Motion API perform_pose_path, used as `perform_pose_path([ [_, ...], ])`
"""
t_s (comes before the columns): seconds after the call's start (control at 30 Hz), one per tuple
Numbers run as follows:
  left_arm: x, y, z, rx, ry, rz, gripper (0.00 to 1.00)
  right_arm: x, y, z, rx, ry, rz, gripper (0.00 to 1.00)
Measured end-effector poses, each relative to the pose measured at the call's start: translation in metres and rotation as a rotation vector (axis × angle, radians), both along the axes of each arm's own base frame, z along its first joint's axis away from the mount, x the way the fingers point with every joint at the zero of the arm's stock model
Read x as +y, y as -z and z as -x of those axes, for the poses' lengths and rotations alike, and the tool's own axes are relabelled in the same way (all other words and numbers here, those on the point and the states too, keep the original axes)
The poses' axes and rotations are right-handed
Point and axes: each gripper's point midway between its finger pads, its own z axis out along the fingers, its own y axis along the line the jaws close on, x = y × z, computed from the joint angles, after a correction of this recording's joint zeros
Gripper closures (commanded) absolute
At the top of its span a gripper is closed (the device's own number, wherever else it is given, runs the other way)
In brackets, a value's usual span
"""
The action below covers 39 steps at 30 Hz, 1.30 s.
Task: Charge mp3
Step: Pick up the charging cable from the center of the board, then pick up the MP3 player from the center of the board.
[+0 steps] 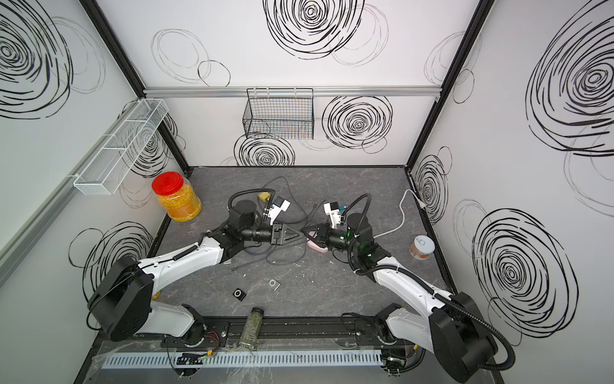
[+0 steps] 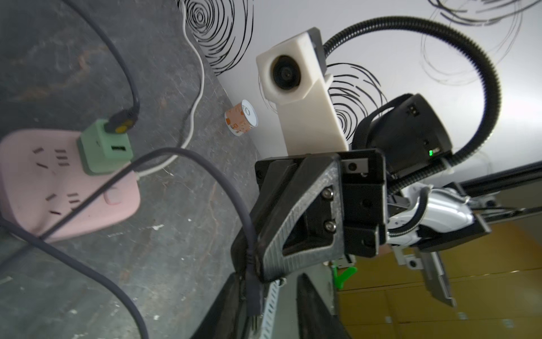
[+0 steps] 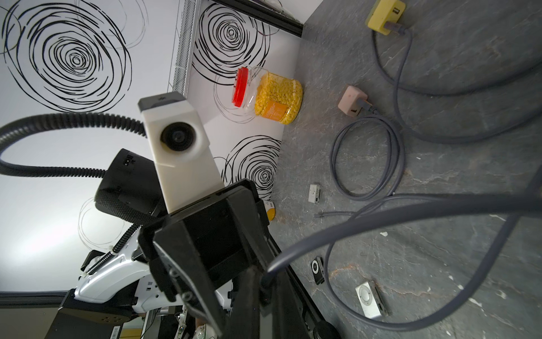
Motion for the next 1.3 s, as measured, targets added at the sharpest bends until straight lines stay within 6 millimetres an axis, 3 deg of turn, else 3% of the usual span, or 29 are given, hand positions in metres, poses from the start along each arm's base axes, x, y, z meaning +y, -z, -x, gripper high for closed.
perform_pose_path([
  [0.2,0.031,-0.005,-0.011,-0.044,-0.091,-0.093,0.44,-0.006,0.007,-0.004,-0.01,0.035,0.069,1.0],
  [0.33,0.06,-0.02,-0.028,-0.136,-0.254,-0.279,0.42,-0.012,-0.003,-0.02,-0.038,0.094,0.097,1.0],
  [0.4,0.077,-0.017,-0.031,-0.15,-0.34,-0.392,0.43,-0.016,-0.008,-0.034,-0.04,0.137,0.113,1.0],
  [0.5,0.095,0.018,-0.014,-0.115,-0.399,-0.585,0.42,-0.019,-0.014,-0.058,-0.029,0.194,0.16,1.0],
  [0.63,0.098,0.084,0.046,-0.031,-0.325,-0.821,0.42,-0.014,-0.022,-0.088,-0.022,0.223,0.221,1.0],
  [0.73,0.106,0.115,0.076,0.014,-0.324,-0.939,0.43,-0.006,-0.022,-0.101,-0.016,0.207,0.24,1.0],
  [0.87,0.11,0.132,0.093,0.049,-0.37,-0.992,0.41,0.001,-0.009,-0.107,0.022,0.169,0.258,1.0],
  [1.0,0.102,0.142,0.108,0.112,-0.414,-0.964,0.41,0.004,0.004,-0.107,0.054,0.142,0.266,1.0],
  [1.3,0.091,0.174,0.119,0.319,-0.519,-0.873,0.37,0.0,0.002,-0.108,0.056,0.128,0.251,1.0],
])
